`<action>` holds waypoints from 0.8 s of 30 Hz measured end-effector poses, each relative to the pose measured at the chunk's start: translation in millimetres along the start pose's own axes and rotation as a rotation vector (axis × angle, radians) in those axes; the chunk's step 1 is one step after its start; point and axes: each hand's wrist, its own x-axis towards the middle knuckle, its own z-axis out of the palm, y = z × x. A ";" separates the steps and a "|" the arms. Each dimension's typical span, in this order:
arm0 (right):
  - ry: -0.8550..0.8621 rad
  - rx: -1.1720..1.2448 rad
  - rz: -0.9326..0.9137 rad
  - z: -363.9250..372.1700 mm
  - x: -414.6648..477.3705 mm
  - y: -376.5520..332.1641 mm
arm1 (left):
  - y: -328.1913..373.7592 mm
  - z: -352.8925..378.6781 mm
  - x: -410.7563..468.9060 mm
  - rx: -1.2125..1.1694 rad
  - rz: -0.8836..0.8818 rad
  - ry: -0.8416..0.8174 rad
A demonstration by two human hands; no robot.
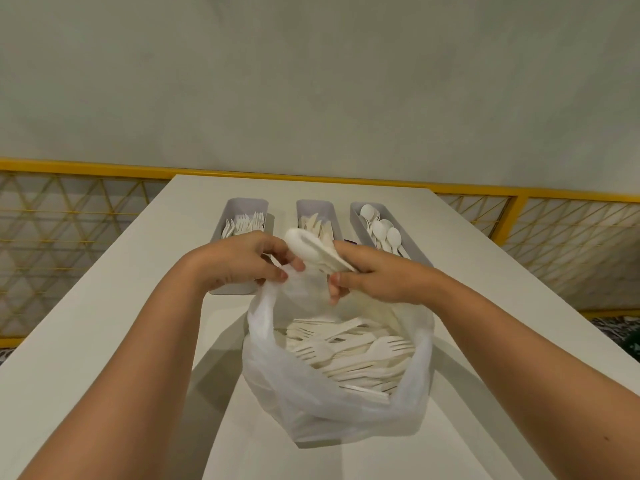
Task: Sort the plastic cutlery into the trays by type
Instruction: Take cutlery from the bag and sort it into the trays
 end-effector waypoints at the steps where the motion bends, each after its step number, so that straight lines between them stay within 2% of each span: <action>1: 0.048 0.069 -0.025 -1.7 1.2 -1.2 | 1.4 0.6 -0.1 -0.013 0.012 0.000; 8: 0.316 0.491 -0.110 -13.7 15.9 -16.1 | 10.9 6.2 2.1 -0.222 0.117 0.077; 12: 0.339 0.899 -0.081 -23.3 25.2 -24.0 | 20.3 12.5 6.8 -0.489 0.169 0.157; 15: 0.316 1.074 -0.100 -27.1 32.7 -31.7 | 28.5 17.4 10.4 -0.744 0.210 0.178; 20: 0.366 1.113 -0.067 -26.1 42.1 -43.1 | 37.2 23.0 10.0 -0.948 0.174 -0.023; 24: 0.415 0.886 -0.023 -21.2 44.3 -49.5 | 36.8 25.6 12.4 -0.934 0.168 -0.014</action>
